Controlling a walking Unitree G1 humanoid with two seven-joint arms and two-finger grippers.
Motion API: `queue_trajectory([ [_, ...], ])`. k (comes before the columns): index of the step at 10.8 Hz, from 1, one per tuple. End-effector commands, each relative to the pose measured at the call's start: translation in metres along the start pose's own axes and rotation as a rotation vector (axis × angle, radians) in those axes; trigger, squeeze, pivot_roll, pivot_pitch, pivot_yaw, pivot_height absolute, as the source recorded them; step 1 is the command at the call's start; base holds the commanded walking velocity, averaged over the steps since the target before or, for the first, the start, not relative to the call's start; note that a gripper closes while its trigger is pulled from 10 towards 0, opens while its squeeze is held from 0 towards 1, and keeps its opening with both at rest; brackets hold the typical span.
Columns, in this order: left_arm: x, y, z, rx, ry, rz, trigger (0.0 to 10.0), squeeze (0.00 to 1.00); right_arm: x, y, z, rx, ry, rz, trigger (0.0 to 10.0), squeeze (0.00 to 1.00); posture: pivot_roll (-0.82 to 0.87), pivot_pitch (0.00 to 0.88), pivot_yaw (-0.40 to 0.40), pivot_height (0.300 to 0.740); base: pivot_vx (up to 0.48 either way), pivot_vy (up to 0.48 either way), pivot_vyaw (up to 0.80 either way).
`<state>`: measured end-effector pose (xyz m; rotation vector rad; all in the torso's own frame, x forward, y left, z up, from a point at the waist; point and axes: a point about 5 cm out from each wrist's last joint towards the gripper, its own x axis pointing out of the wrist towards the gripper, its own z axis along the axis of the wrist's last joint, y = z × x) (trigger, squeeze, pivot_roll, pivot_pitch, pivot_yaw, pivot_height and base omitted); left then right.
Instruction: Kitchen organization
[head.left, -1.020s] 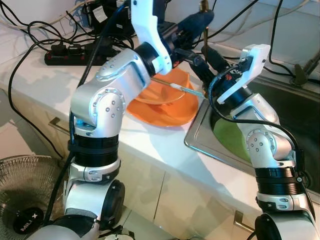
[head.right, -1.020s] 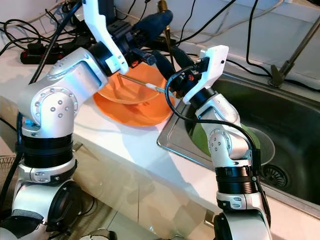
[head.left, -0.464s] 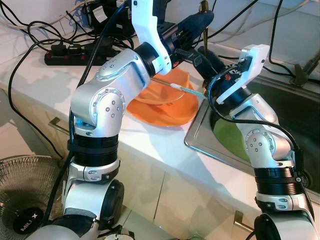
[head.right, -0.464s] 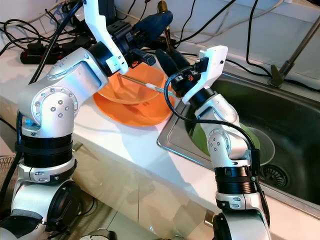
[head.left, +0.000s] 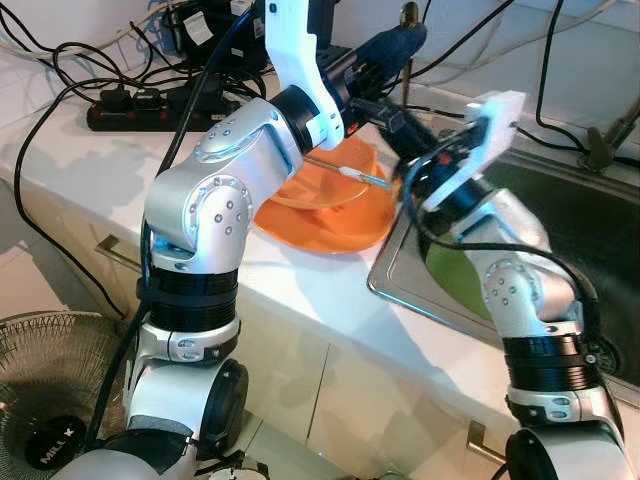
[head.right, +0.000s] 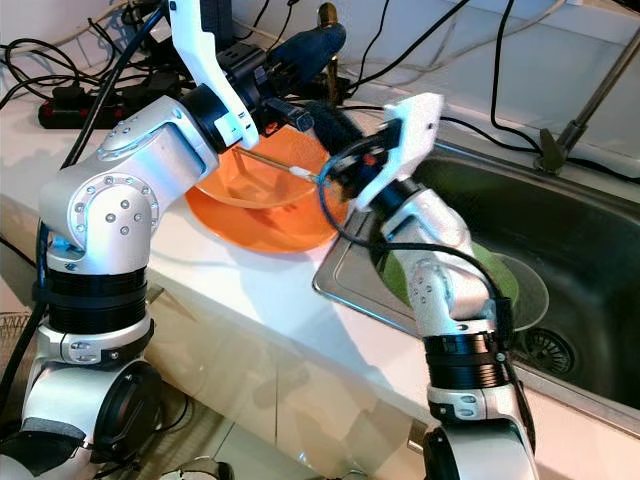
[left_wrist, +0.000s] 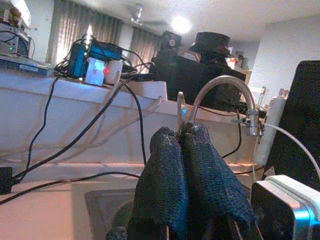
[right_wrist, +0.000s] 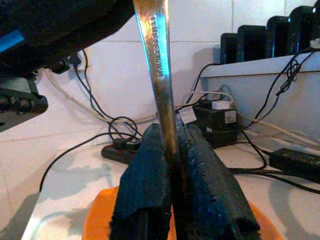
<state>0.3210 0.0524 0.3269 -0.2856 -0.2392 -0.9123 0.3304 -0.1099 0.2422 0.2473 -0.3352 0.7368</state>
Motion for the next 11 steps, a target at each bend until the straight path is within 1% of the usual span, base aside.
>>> queue_trajectory([
  [1,0.002,-0.005,0.003,0.021,-0.006,-0.026,10.0,0.00,-0.009,-0.016,0.004,0.004,-0.021,-0.090,0.0,0.00,0.08,0.039,-0.062,0.740,0.000,0.000,0.00],
  [3,0.003,-0.004,0.000,0.016,-0.007,-0.027,10.0,0.00,-0.009,-0.016,0.004,0.003,-0.020,-0.093,0.0,0.00,0.08,0.039,-0.062,0.740,0.000,0.000,0.00],
  [4,0.002,-0.003,0.002,0.009,-0.015,-0.022,10.0,1.00,-0.009,-0.017,0.004,0.002,-0.020,-0.096,0.0,0.00,0.08,0.037,-0.064,0.740,0.000,0.000,0.00],
  [7,0.002,-0.003,0.005,0.004,-0.028,-0.017,10.0,1.00,-0.009,-0.020,0.005,0.000,-0.026,-0.115,0.0,0.00,0.08,0.037,-0.064,0.740,0.000,0.000,0.00],
  [8,0.002,-0.003,0.006,0.011,-0.037,-0.007,10.0,1.00,-0.009,-0.025,0.008,-0.005,-0.043,-0.159,0.0,0.00,0.08,0.037,-0.064,0.740,0.000,0.000,0.00],
  [9,0.001,-0.003,0.006,0.033,-0.031,0.000,10.0,0.94,-0.010,-0.034,0.012,-0.019,-0.056,-0.226,0.0,0.00,0.08,0.037,-0.064,0.740,0.000,0.000,0.00],
  [10,0.000,-0.002,0.001,0.079,0.003,-0.002,10.0,0.00,-0.014,-0.049,0.015,-0.045,-0.062,-0.338,0.0,0.00,0.08,0.037,-0.064,0.740,0.000,0.000,0.00],
  [11,-0.003,-0.001,-0.009,0.108,0.045,-0.011,10.0,0.00,-0.021,-0.066,0.018,-0.068,-0.062,-0.468,10.0,0.00,0.07,0.039,-0.067,0.740,0.000,0.000,0.00],
])
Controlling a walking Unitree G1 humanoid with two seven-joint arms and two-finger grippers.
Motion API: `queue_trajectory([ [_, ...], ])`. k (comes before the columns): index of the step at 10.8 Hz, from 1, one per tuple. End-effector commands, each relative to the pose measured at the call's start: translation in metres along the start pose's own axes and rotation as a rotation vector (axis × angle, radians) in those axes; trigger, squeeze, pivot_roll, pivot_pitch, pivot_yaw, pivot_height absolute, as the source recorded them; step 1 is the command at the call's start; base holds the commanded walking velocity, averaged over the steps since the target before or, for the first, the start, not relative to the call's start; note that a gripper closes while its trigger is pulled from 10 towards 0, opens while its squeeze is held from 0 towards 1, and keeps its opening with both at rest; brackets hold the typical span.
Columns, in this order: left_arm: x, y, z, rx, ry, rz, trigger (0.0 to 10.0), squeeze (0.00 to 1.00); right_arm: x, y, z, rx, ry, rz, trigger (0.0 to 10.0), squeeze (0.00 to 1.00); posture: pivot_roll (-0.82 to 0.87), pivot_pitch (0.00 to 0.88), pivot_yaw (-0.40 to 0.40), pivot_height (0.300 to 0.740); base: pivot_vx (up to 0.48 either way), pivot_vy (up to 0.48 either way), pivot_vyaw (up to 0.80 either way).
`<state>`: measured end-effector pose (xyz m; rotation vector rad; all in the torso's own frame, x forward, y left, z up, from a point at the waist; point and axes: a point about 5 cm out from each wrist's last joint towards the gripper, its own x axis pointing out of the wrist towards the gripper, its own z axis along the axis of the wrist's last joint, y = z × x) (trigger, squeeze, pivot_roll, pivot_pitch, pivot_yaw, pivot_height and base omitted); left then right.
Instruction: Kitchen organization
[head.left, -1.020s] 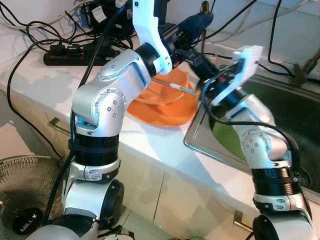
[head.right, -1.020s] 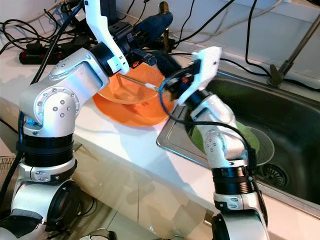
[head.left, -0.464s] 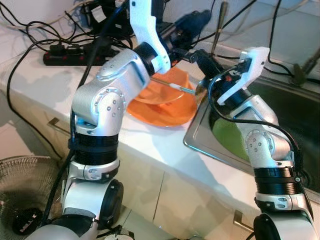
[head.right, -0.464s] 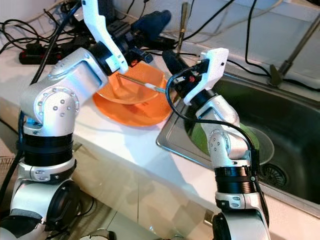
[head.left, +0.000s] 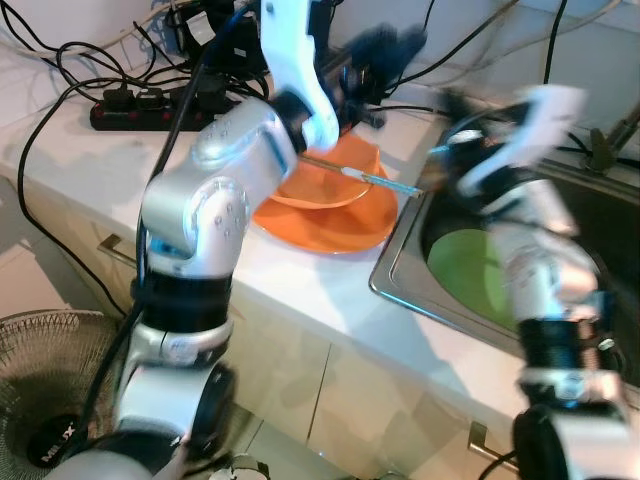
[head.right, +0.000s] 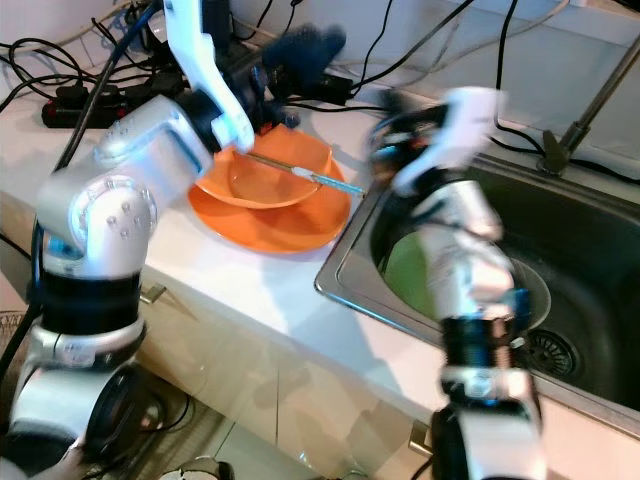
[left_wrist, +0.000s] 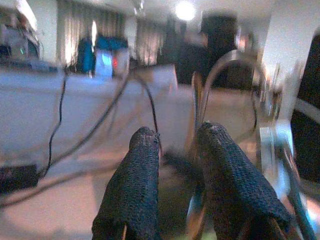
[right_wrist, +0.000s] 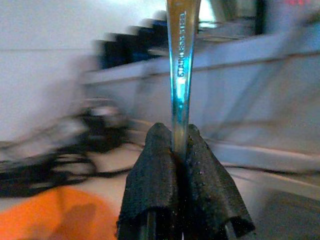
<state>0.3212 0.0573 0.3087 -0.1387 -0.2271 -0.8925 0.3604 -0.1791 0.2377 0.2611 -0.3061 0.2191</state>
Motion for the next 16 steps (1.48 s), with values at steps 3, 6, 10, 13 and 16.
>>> queue_trajectory([
  [3,-0.012,-0.005,-0.034,0.064,0.123,-0.036,10.0,0.00,-0.007,-0.050,-0.007,-0.067,0.048,-0.319,10.0,0.00,0.07,0.042,-0.072,0.740,0.000,0.000,0.00],
  [6,-0.025,-0.006,-0.053,0.083,0.196,-0.043,10.0,0.00,-0.025,-0.074,-0.043,-0.128,0.180,-0.444,10.0,0.00,0.08,0.046,-0.079,0.740,0.000,0.000,0.00],
  [10,-0.027,-0.012,-0.055,0.101,0.218,-0.082,10.0,0.00,-0.059,-0.091,-0.099,-0.154,0.432,-0.554,10.0,0.00,0.08,0.043,-0.083,0.740,0.000,0.000,0.00],
  [13,-0.028,-0.015,-0.057,0.104,0.235,-0.103,10.0,0.00,-0.074,-0.092,-0.118,-0.161,0.525,-0.565,10.0,0.00,0.08,0.038,-0.086,0.740,0.000,0.000,0.00],
  [16,-0.029,-0.019,-0.061,0.110,0.262,-0.125,10.0,0.00,-0.080,-0.091,-0.128,-0.159,0.562,-0.568,10.0,0.00,0.09,0.029,-0.086,0.740,0.000,0.000,0.00],
])
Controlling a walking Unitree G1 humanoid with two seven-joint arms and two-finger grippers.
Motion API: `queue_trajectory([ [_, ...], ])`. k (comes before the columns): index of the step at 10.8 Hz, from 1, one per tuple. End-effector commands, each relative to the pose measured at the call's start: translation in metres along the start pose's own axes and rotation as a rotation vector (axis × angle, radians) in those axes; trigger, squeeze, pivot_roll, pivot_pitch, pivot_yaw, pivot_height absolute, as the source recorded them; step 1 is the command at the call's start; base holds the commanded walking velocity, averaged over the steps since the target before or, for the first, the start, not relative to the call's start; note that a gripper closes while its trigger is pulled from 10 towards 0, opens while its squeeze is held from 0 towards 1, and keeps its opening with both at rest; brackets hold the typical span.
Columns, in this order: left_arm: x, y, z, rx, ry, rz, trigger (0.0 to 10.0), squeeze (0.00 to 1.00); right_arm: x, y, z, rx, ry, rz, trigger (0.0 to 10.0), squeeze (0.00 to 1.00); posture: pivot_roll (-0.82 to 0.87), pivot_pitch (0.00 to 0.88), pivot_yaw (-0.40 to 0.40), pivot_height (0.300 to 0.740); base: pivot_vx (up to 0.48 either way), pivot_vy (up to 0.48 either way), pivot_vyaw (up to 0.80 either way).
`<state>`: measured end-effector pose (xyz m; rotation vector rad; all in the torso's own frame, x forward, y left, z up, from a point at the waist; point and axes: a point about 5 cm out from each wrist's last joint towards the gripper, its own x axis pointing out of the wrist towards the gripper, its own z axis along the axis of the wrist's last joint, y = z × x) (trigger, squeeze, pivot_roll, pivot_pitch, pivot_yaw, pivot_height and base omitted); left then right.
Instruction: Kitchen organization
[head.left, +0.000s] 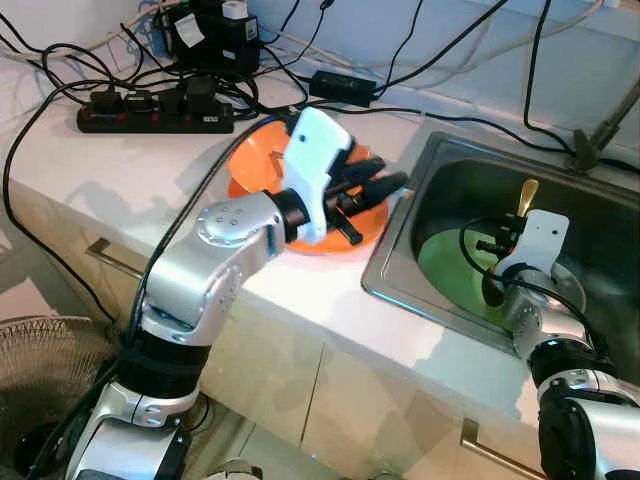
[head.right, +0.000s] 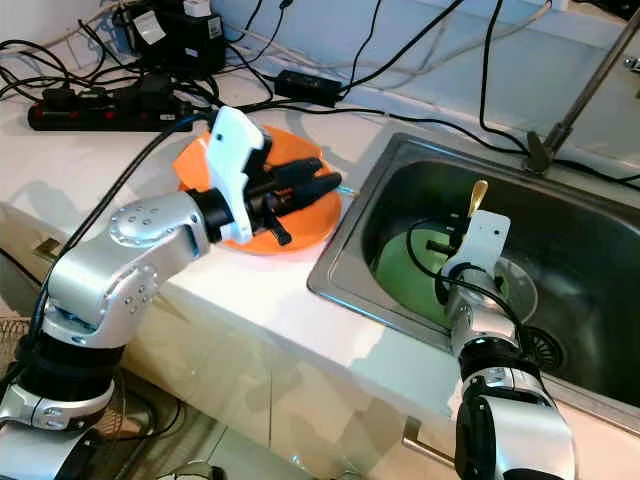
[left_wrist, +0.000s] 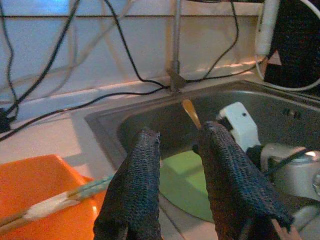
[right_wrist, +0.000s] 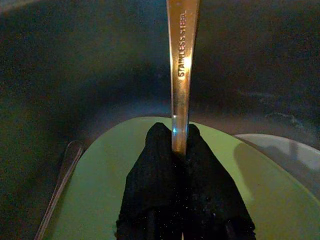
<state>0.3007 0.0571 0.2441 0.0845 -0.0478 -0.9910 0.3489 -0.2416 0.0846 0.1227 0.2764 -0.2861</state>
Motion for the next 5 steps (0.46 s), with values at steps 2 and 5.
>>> queue_trajectory([
  [2,0.0009,-0.0069,-0.0028,0.009,0.022,-0.027,10.0,0.00,-0.0023,-0.0012,-0.0132,-0.011,0.033,-0.006,10.0,0.03,0.09,0.030,-0.086,0.740,0.000,0.000,0.00],
  [5,0.0002,-0.0075,-0.0041,0.007,0.029,-0.026,10.0,0.00,-0.0022,-0.0002,-0.0135,-0.021,0.030,-0.006,10.0,0.00,0.08,0.035,-0.086,0.740,0.000,0.000,0.00],
])
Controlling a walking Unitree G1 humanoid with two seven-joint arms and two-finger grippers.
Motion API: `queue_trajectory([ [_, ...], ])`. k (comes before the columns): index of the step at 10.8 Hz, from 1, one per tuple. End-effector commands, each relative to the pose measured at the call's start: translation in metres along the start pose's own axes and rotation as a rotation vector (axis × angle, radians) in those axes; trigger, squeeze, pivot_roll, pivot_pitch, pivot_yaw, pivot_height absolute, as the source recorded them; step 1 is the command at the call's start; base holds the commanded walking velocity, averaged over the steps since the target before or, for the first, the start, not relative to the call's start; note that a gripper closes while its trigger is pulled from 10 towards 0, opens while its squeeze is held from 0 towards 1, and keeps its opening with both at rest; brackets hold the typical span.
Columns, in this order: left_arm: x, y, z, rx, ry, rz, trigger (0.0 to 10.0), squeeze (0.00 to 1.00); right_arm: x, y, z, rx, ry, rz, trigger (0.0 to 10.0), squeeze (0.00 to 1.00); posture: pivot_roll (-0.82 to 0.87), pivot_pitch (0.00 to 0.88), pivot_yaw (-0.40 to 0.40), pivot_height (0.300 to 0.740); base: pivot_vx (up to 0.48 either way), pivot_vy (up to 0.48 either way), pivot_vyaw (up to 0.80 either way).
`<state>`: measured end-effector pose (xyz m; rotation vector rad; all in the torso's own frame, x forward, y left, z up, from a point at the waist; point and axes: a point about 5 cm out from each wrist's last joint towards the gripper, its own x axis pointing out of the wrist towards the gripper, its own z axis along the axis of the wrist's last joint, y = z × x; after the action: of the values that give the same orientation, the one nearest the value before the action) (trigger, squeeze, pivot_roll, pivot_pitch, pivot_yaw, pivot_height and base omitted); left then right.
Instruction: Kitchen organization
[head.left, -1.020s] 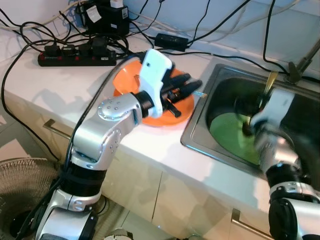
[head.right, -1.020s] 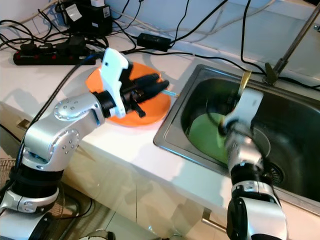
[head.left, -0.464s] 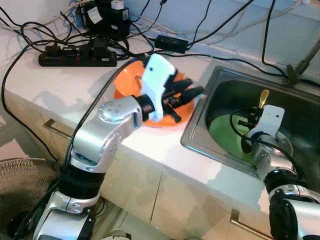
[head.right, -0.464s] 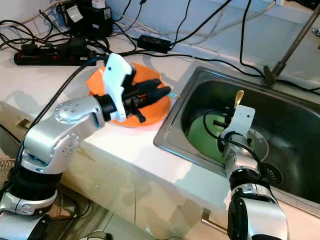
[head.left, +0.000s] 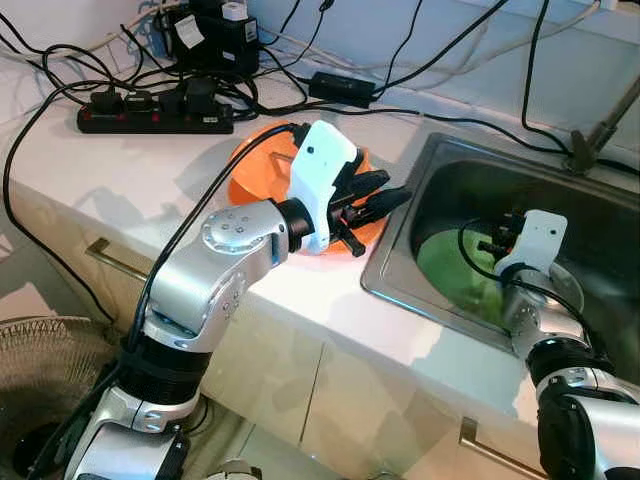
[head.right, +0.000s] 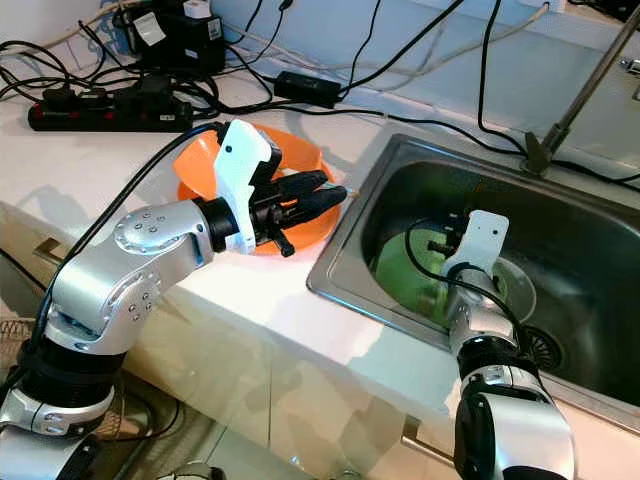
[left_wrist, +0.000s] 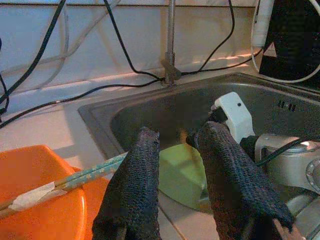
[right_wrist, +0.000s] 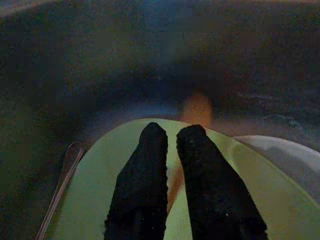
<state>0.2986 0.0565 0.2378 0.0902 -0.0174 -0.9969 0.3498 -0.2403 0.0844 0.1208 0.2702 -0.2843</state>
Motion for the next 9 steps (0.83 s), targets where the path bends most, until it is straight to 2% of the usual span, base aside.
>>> queue_trajectory([
  [1,0.001,-0.005,0.002,0.015,0.002,-0.018,10.0,0.00,-0.003,-0.002,-0.013,-0.018,0.034,-0.010,10.0,0.00,0.08,0.040,-0.086,0.740,0.000,0.000,0.00],
  [7,0.001,-0.003,0.003,0.030,-0.003,0.000,10.0,0.00,-0.001,0.002,-0.006,-0.004,0.007,0.003,10.0,0.00,0.08,0.043,-0.087,0.740,0.000,0.000,0.00],
  [8,0.004,0.002,0.006,0.163,0.012,0.049,10.0,0.00,-0.001,0.015,0.001,0.016,-0.034,0.067,10.0,0.00,0.08,0.044,-0.085,0.740,0.000,0.000,0.00],
  [9,0.010,0.003,0.007,0.350,0.046,0.074,10.0,0.00,-0.002,0.031,0.005,0.031,-0.063,0.128,10.0,0.00,0.08,0.041,-0.079,0.740,0.000,0.000,0.00],
])
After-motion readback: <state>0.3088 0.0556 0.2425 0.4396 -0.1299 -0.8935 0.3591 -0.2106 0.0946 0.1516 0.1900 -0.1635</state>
